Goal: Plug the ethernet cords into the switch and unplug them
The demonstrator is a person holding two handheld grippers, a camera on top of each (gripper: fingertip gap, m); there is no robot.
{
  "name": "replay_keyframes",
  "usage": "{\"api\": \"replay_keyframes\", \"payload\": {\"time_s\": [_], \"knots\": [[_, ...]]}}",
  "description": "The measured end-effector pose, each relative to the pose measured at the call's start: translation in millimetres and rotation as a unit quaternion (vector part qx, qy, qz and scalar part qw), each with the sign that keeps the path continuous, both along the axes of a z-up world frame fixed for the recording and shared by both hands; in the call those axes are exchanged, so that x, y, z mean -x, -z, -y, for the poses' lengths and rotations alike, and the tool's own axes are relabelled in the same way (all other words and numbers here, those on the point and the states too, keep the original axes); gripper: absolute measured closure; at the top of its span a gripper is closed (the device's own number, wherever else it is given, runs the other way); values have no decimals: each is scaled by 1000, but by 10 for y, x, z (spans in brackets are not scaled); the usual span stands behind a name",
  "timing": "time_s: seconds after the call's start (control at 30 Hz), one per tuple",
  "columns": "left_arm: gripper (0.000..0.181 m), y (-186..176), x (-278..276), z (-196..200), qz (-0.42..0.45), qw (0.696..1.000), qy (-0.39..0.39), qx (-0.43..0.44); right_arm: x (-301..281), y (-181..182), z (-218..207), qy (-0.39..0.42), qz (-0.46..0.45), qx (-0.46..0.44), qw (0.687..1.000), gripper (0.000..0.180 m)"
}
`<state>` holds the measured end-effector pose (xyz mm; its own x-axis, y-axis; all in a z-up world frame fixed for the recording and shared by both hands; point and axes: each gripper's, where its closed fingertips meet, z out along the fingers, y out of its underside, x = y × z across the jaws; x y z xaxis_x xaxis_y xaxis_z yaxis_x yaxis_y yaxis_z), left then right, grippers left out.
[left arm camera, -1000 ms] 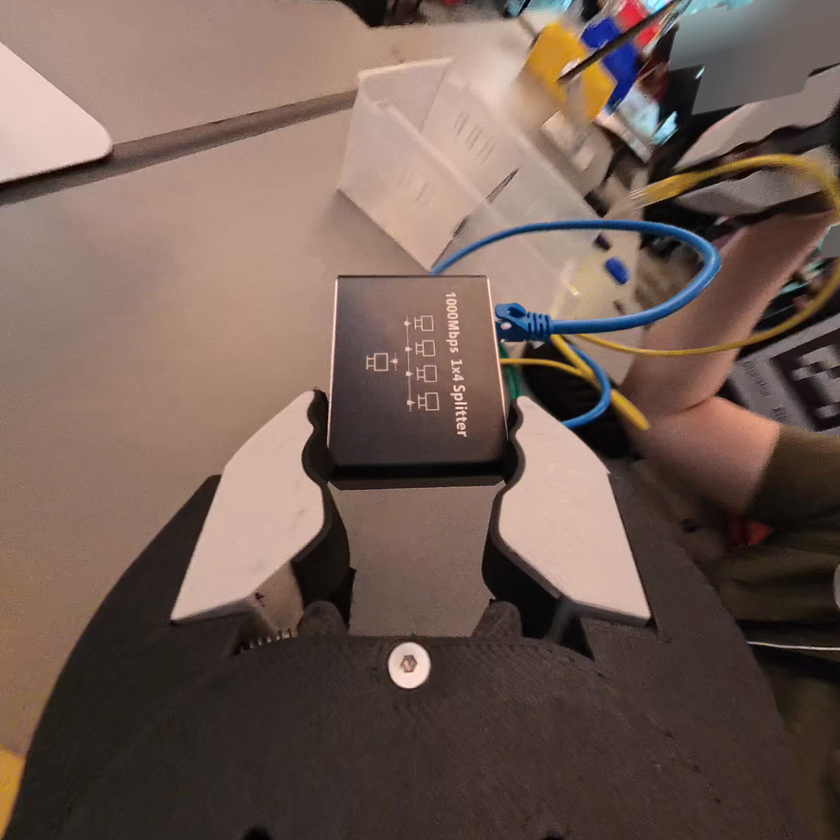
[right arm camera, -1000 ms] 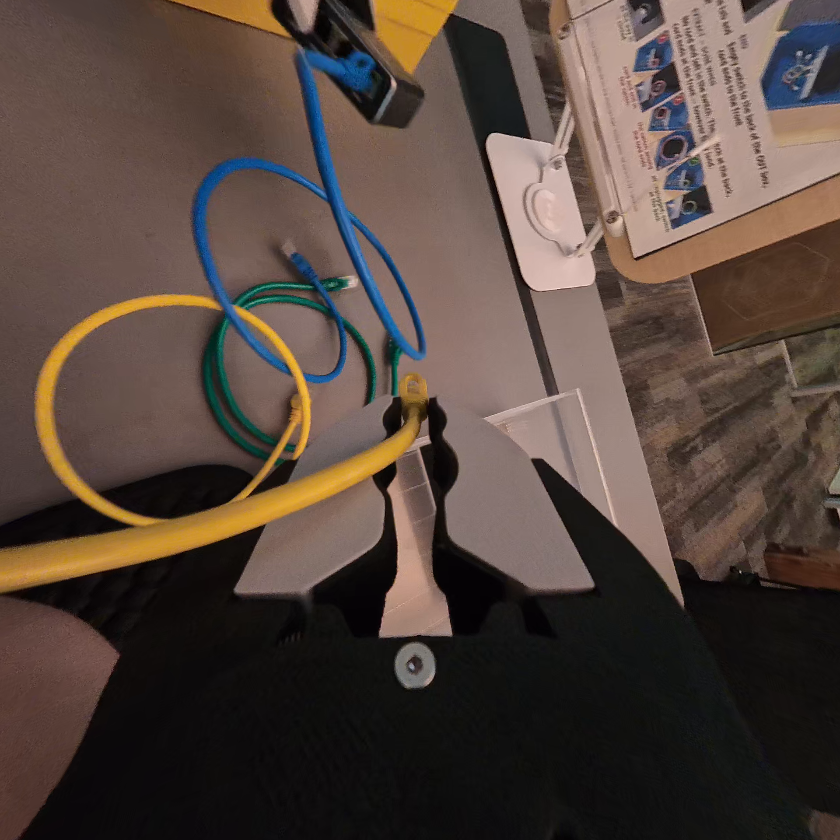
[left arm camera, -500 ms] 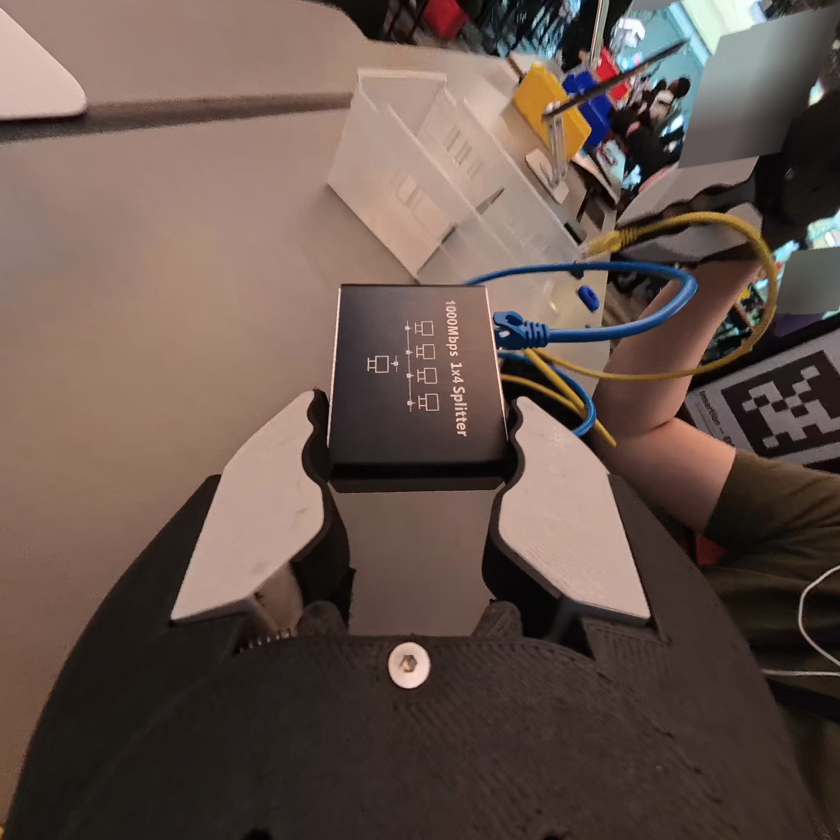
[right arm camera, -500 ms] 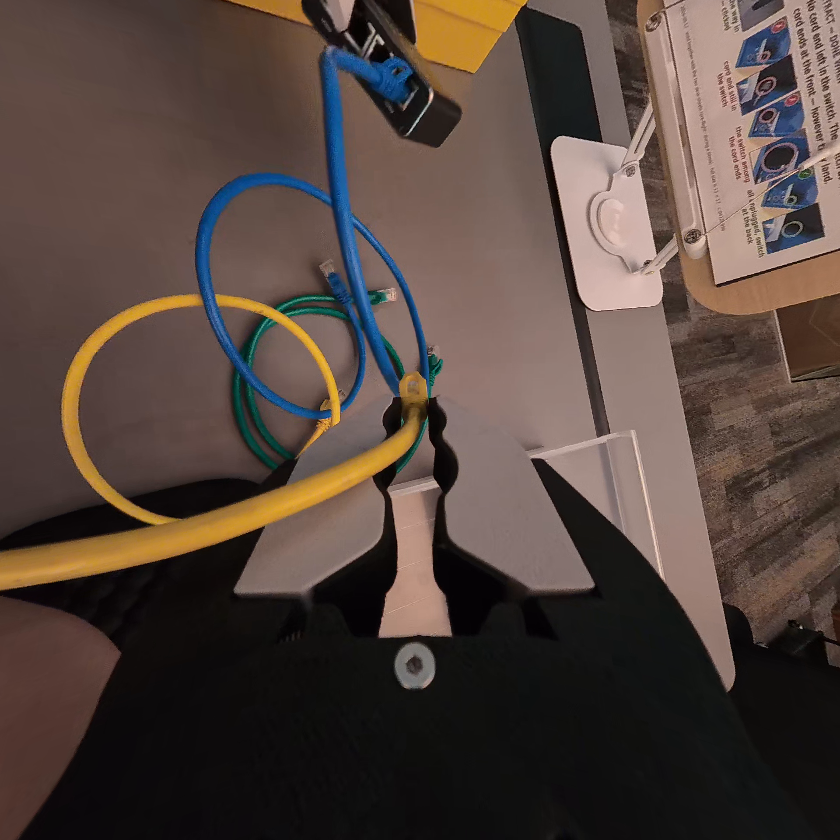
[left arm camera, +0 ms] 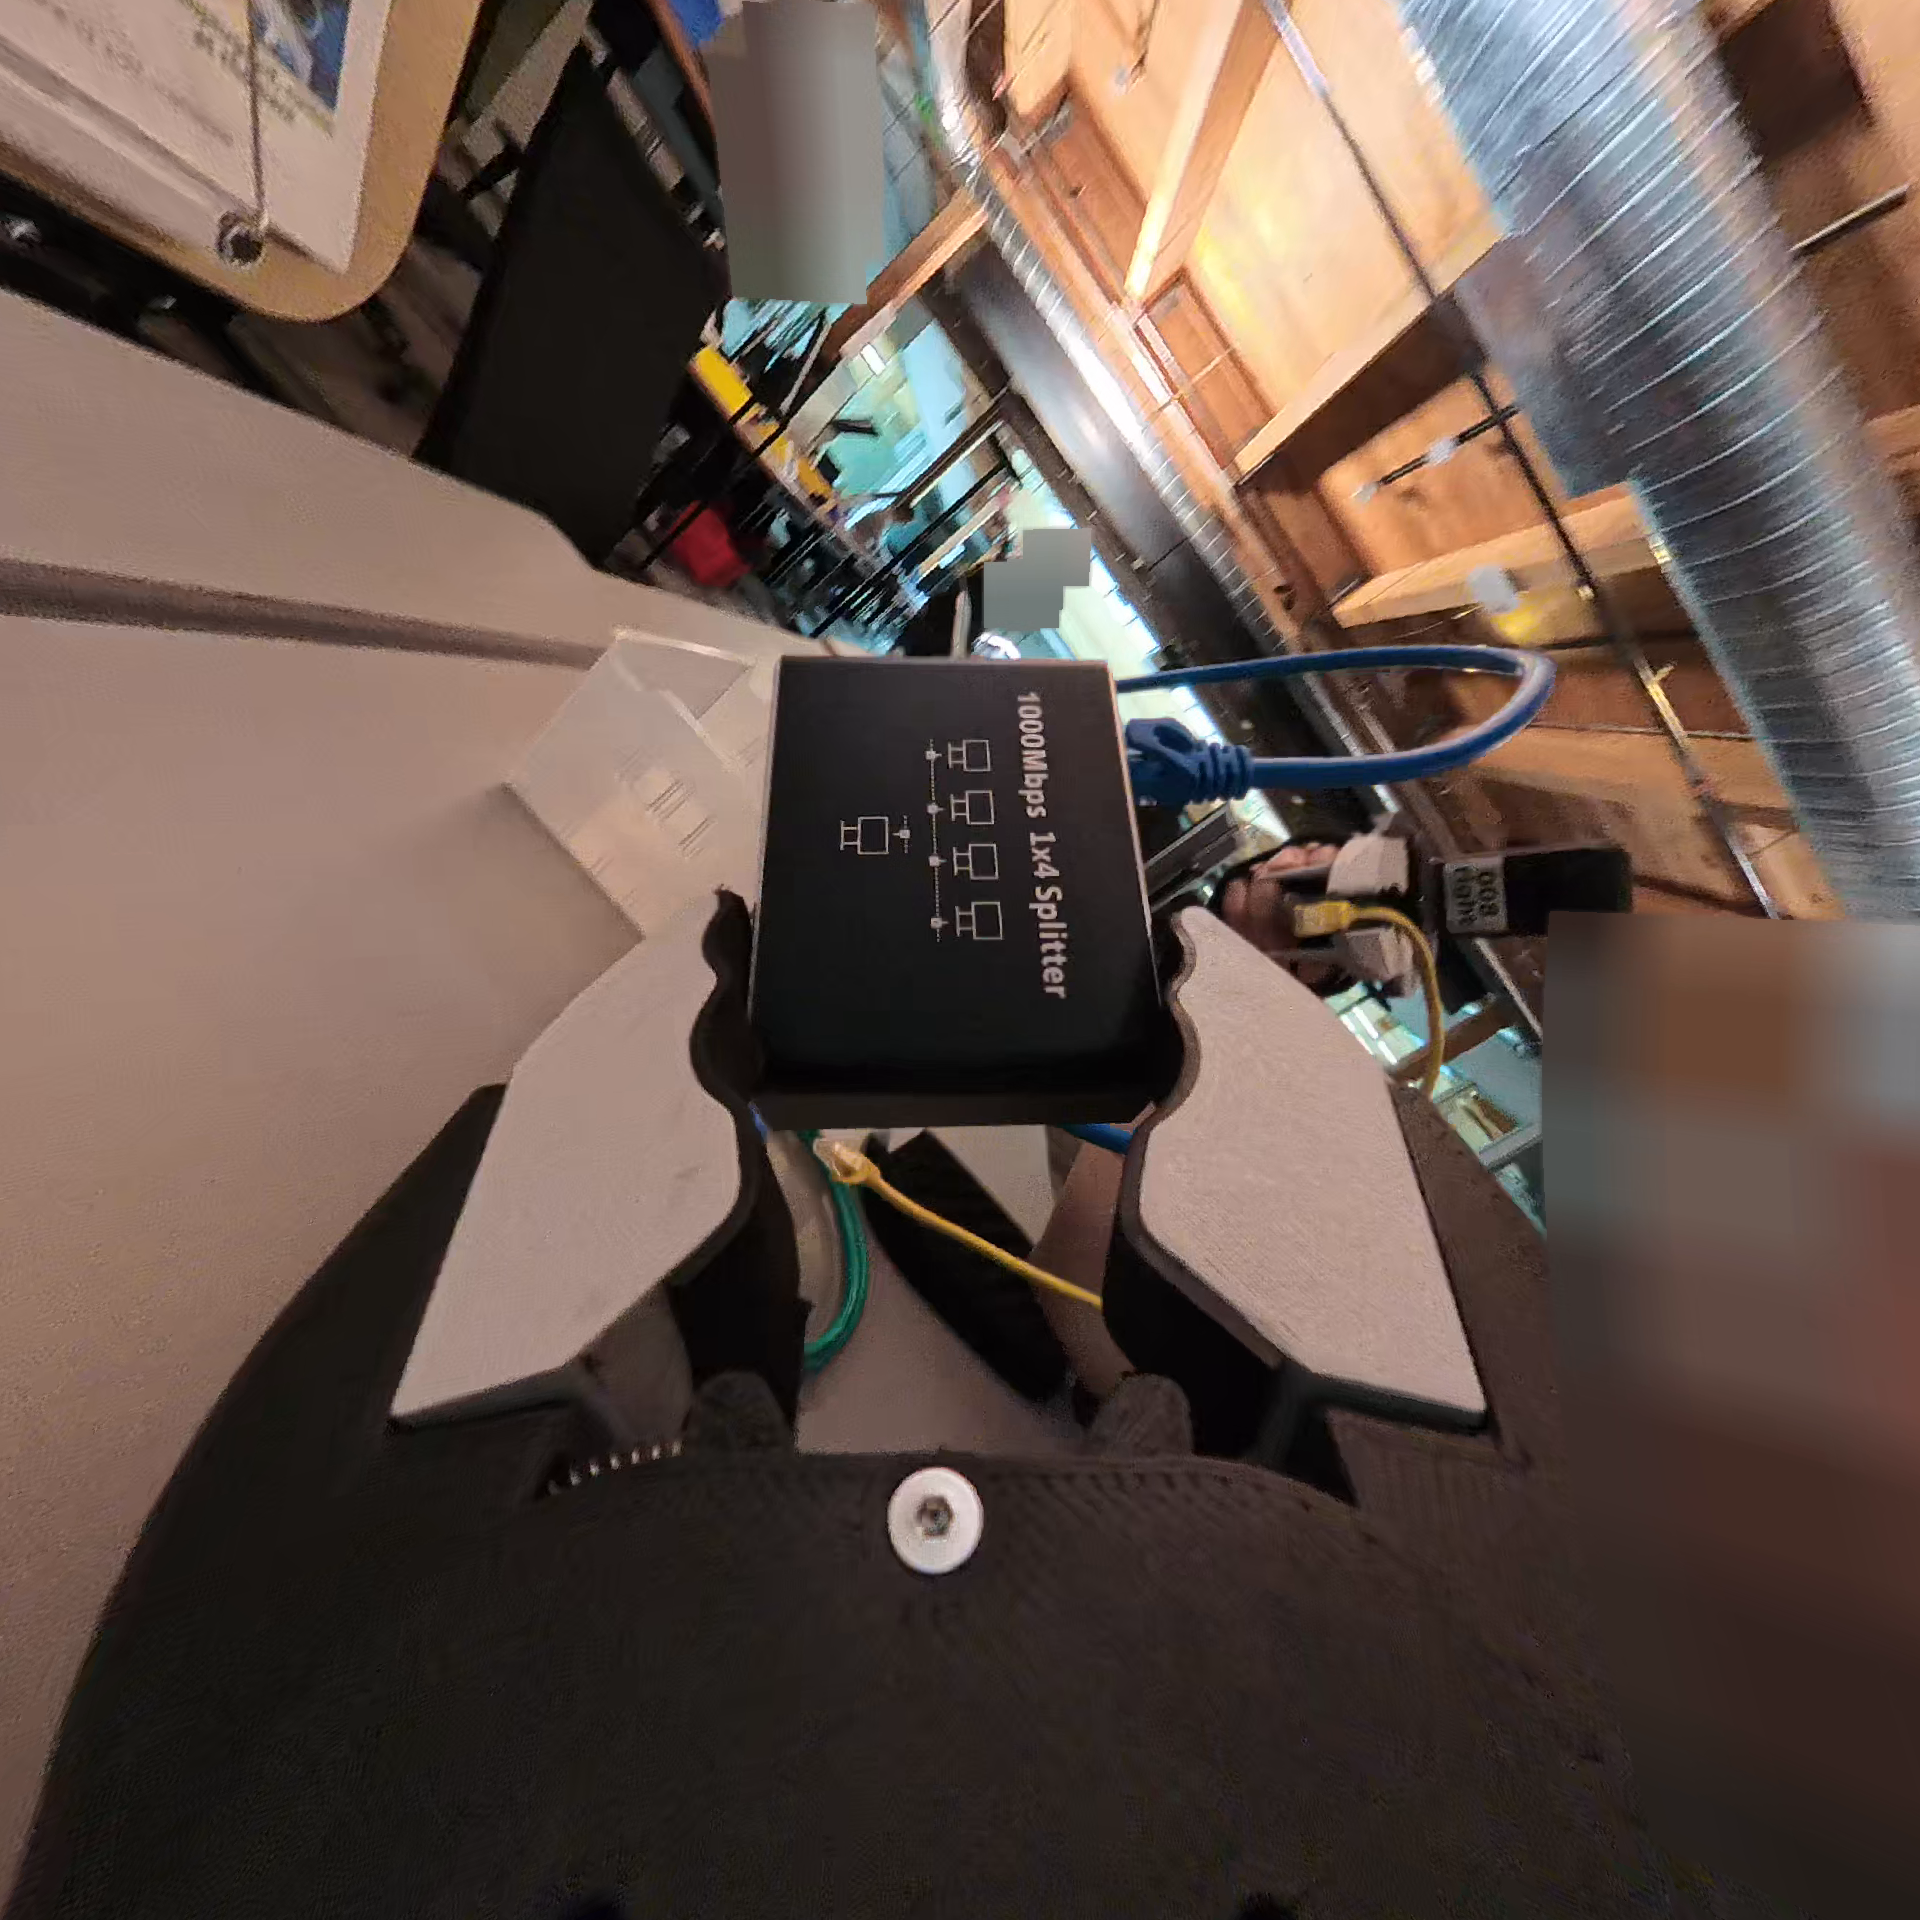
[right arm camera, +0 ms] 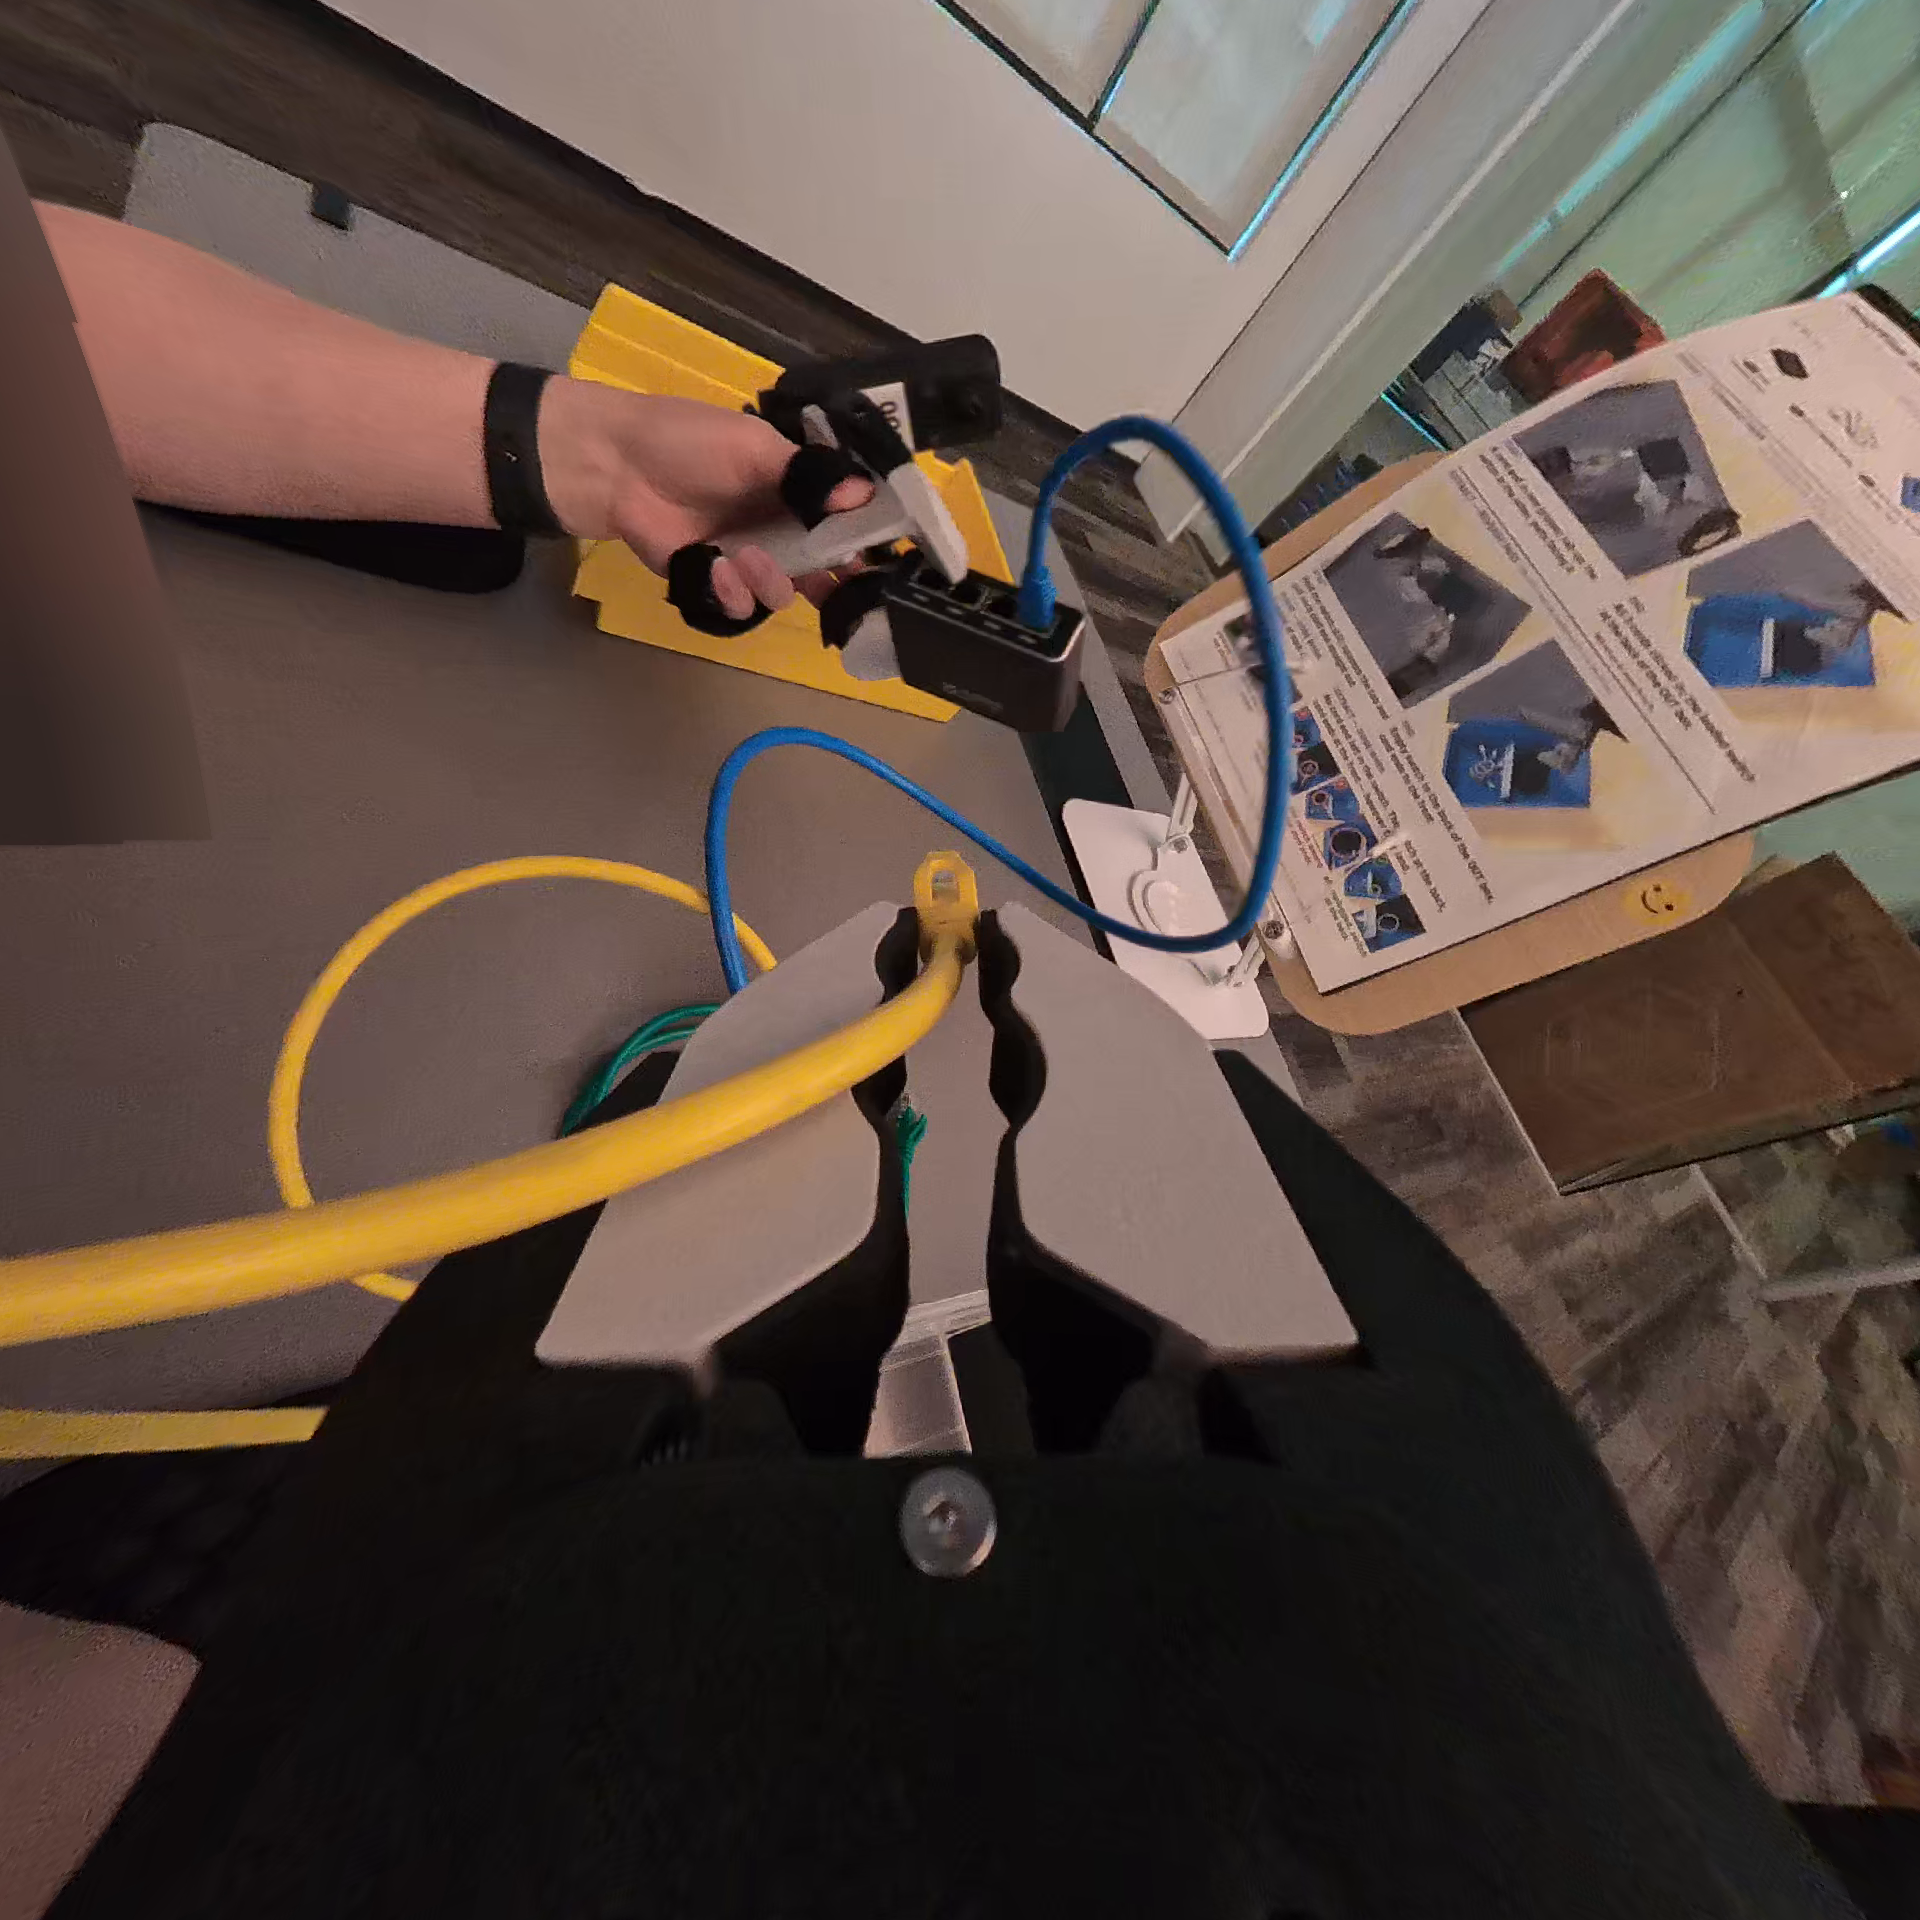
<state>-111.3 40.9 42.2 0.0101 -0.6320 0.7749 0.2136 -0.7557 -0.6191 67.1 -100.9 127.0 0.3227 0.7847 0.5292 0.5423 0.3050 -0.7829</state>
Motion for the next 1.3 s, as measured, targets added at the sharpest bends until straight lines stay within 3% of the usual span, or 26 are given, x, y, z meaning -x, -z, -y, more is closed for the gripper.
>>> {"api": "replay_keyframes", "payload": {"time_s": [0.23,0.5,0.77,1.13,1.3], "knots": [[107,-289,-243,0,4,996,-45,-77,513,-134,-119,-19,-29,-22,999,168],[107,-552,-461,16,30,988,-83,-130,960,-310,-511,50,-104,-112,987,168],[107,-788,-518,145,43,974,-115,-188,1049,-273,-730,93,-110,-184,972,168],[107,-1019,-533,338,-1,936,-174,-305,1015,-391,-701,107,-137,-236,956,168],[107,-1151,-480,449,-27,900,-212,-381,1047,-454,-606,95,-146,-274,946,168]]}}
